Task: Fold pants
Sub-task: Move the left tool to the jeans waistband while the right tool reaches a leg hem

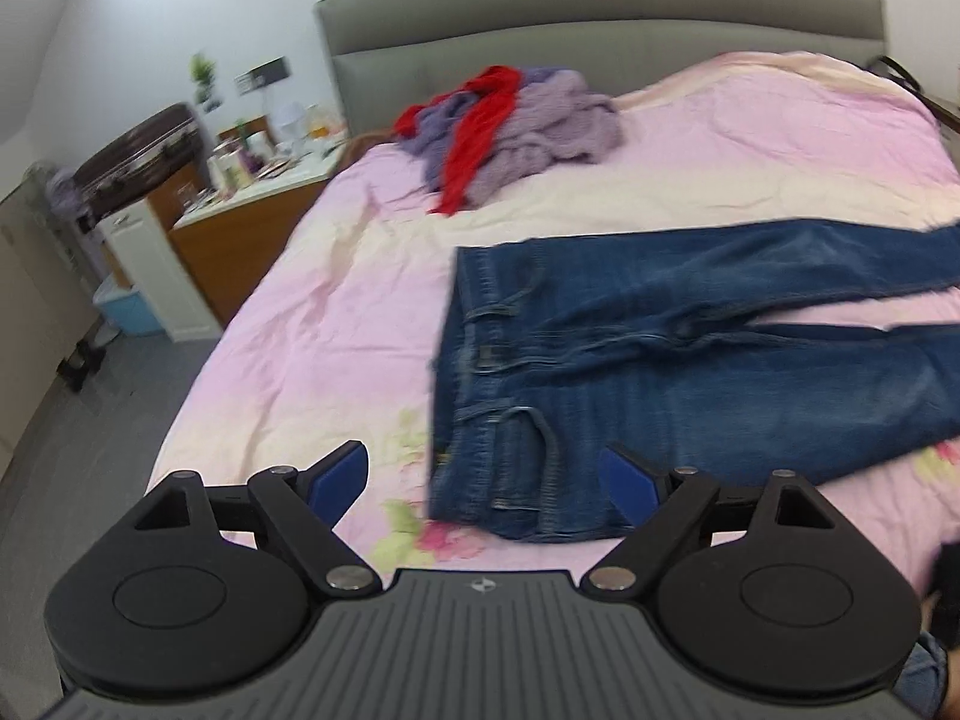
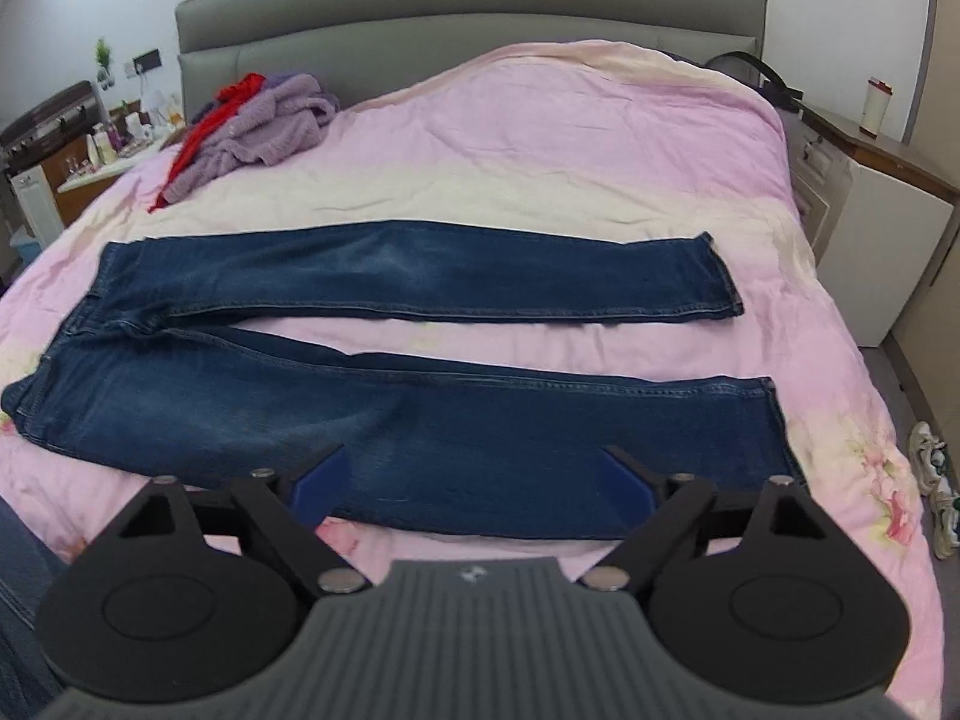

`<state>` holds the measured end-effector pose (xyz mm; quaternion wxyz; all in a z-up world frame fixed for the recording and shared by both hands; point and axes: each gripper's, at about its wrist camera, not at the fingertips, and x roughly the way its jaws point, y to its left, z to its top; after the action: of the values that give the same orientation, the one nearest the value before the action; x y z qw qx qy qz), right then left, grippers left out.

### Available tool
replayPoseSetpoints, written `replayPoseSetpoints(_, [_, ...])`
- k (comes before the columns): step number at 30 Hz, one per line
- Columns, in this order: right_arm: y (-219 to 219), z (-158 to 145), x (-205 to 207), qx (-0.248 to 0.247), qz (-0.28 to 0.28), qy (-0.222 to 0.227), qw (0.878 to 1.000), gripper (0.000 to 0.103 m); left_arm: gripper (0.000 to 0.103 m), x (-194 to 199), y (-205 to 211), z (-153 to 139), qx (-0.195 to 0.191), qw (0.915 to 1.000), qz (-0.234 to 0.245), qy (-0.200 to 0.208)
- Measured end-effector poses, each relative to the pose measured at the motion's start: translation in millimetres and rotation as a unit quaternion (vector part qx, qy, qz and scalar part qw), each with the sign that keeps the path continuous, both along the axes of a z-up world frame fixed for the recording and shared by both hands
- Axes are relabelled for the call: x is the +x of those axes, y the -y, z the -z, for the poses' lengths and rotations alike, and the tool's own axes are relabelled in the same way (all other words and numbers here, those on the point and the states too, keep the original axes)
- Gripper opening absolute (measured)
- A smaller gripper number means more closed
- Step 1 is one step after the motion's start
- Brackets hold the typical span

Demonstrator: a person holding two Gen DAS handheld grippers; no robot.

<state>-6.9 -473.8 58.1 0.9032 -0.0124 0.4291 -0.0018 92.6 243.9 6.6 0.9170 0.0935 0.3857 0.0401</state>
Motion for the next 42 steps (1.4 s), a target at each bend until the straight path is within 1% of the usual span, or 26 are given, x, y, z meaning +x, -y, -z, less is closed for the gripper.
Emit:
replayPoseSetpoints(1, [5.9, 5.0, 5.5, -0.009, 0.002, -0.008, 1.0, 0.075, 0.1, 2.8, -10.3, 3.0, 0.001, 0.9999, -0.013, 0.004])
replayPoseSetpoints(3, [17.9, 16.4, 17.7, -0.021, 0.0, -0.022, 1.0, 0.073, 0.1, 11.8, -27.3, 10.7, 0.003, 0.9996, -0.027, -0.004])
replayPoseSetpoints(4, [21.7, 22.0, 23.6, -0.027, -0.003, -0.029, 0.999, 0.067, 0.1, 16.0, -33.5, 16.1, 0.003, 0.9995, -0.027, -0.015])
replayPoseSetpoints(5, [26.0, 28.9, 31.0, -0.034, -0.008, -0.038, 0.999, 0.064, 0.099, 19.9, -37.3, 22.8, 0.006, 0.9994, -0.019, -0.027])
replayPoseSetpoints(6, [28.8, 35.7, 36.6, -0.044, -0.015, -0.046, 0.998, 0.058, 0.097, 23.5, -38.5, 31.0, 0.014, 0.9992, -0.006, -0.038])
replayPoseSetpoints(7, [30.5, 41.9, 42.2, -0.054, -0.02, -0.053, 0.997, 0.055, 0.095, 27.2, -38.3, 41.6, 0.024, 0.9982, 0.01, -0.054])
replayPoseSetpoints(10, [34.7, 60.9, 58.3, -0.086, -0.03, -0.068, 0.994, 0.055, 0.093, 36.9, -35.2, 77.1, 0.036, 0.9931, 0.059, -0.095])
replayPoseSetpoints(13, [37.7, 77.7, 71.0, -0.084, -0.033, -0.079, 0.993, 0.054, 0.093, 41.2, -26.2, 110.2, 0.062, 0.986, 0.101, -0.117])
replayPoseSetpoints(14, [35.7, 83.4, 74.0, -0.092, -0.039, -0.081, 0.992, 0.054, 0.093, 41.9, -22.4, 119.3, 0.071, 0.9834, 0.114, -0.122])
replayPoseSetpoints(18, [30.9, 108.9, 81.9, -0.122, -0.058, -0.099, 0.986, 0.054, 0.093, 43.5, -3.8, 157.0, 0.122, 0.9698, 0.161, -0.137])
replayPoseSetpoints(20, [30.7, 120.0, 83.3, -0.129, -0.063, -0.11, 0.984, 0.054, 0.092, 44.1, 5.1, 171.6, 0.149, 0.9635, 0.177, -0.136])
replayPoseSetpoints(22, [31.7, 129.0, 84.1, -0.137, -0.066, -0.117, 0.981, 0.054, 0.092, 46.4, 15.0, 183.7, 0.184, 0.9556, 0.193, -0.125])
replayPoseSetpoints(23, [32.7, 133.1, 84.3, -0.14, -0.066, -0.121, 0.981, 0.054, 0.092, 47.1, 20.2, 189.5, 0.204, 0.9505, 0.201, -0.121])
replayPoseSetpoints(25, [37.3, 140.2, 86.5, -0.142, -0.068, -0.13, 0.979, 0.054, 0.092, 48.5, 33.2, 204.2, 0.253, 0.9354, 0.22, -0.113])
replayPoseSetpoints(27, [40.6, 144.7, 87.6, -0.144, -0.069, -0.143, 0.977, 0.055, 0.092, 50.8, 45.6, 222.3, 0.296, 0.9216, 0.223, -0.115])
replayPoseSetpoints(29, [44.9, 145.8, 88.6, -0.139, -0.058, -0.147, 0.978, 0.056, 0.092, 49.8, 56.5, 236.5, 0.325, 0.9152, 0.216, -0.099])
replayPoseSetpoints(30, [47.7, 144.9, 88.7, -0.127, -0.048, -0.147, 0.98, 0.056, 0.091, 49.2, 60.4, 241.4, 0.33, 0.9151, 0.213, -0.09])
replayPoseSetpoints(31, [50.5, 143.6, 88.3, -0.112, -0.04, -0.146, 0.982, 0.056, 0.092, 53.9, 59.0, 239.7, 0.31, 0.927, 0.193, -0.085])
replayPoseSetpoints(32, [52.7, 142.4, 87.2, -0.1, -0.034, -0.145, 0.984, 0.056, 0.095, 57.4, 57.8, 240.0, 0.304, 0.9342, 0.169, -0.079])
replayPoseSetpoints(33, [53.5, 142.2, 85.9, -0.095, -0.031, -0.146, 0.984, 0.057, 0.096, 58.5, 58.2, 242.6, 0.306, 0.9362, 0.157, -0.073])
replayPoseSetpoints(36, [53.1, 146.1, 82.1, -0.106, -0.031, -0.161, 0.981, 0.058, 0.095, 60.9, 61.5, 247.9, 0.315, 0.9353, 0.15, -0.059])
replayPoseSetpoints(38, [54.5, 147.7, 80.3, -0.109, -0.026, -0.167, 0.98, 0.058, 0.095, 60.5, 65.4, 252.3, 0.331, 0.93, 0.152, -0.047])
replayPoseSetpoints(39, [56.0, 147.9, 79.1, -0.108, -0.022, -0.167, 0.98, 0.058, 0.092, 60.6, 67.5, 253.3, 0.336, 0.9284, 0.152, -0.045])
replayPoseSetpoints(41, [57.9, 147.5, 77.4, -0.109, -0.014, -0.165, 0.98, 0.058, 0.084, 60.4, 71.2, 253.6, 0.332, 0.9313, 0.145, -0.041])
replayPoseSetpoints(42, [58.2, 147.5, 77.2, -0.109, -0.012, -0.165, 0.98, 0.058, 0.075, 61.7, 72.7, 252.9, 0.325, 0.9344, 0.139, -0.042])
